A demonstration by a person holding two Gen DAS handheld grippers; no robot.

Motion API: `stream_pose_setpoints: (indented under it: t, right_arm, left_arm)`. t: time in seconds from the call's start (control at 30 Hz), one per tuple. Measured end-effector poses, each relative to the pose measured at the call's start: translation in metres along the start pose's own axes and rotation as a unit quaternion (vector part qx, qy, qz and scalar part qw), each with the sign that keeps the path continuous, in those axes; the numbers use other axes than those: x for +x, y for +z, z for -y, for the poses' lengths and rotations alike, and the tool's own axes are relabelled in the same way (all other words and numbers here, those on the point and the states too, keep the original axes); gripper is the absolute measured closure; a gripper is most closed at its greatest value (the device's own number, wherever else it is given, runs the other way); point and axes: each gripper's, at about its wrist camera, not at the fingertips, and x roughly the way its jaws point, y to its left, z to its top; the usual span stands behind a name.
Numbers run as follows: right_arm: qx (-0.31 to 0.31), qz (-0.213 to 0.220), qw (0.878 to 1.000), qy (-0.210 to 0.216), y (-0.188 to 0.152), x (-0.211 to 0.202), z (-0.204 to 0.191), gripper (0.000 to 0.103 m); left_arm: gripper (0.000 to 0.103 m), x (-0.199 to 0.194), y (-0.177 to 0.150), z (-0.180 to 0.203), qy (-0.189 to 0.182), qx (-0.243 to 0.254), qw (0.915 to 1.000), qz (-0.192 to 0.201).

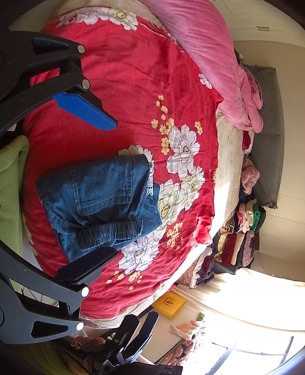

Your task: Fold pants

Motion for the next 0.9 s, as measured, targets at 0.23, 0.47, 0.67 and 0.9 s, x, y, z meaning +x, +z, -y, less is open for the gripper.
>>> stream_pose_setpoints:
  t: [0.23, 0.47, 0.67, 0.9]
  right_arm:
    - [0.025, -0.014, 0.999, -0.022, -0.007, 0.008, 0.015, 0.006]
    - [0.043, -0.033, 0.998, -0.036, -0.016, 0.020, 0.026, 0.006]
    - [0.053, -0.049, 0.997, -0.040, -0.023, 0.032, 0.033, 0.006]
    - [0.060, -0.073, 0.995, -0.044, -0.030, 0.051, 0.039, 0.006]
  left_arm:
    - [0.010, 0.015, -0.006, 0.000, 0.009, 0.002, 0.9998, -0.016]
    - [0.010, 0.035, -0.011, -0.001, 0.013, 0.004, 0.9992, -0.038]
    - [0.010, 0.050, -0.016, -0.001, 0.016, 0.006, 0.9985, -0.053]
    - [0.010, 0.065, -0.020, -0.005, 0.018, 0.004, 0.9975, -0.068]
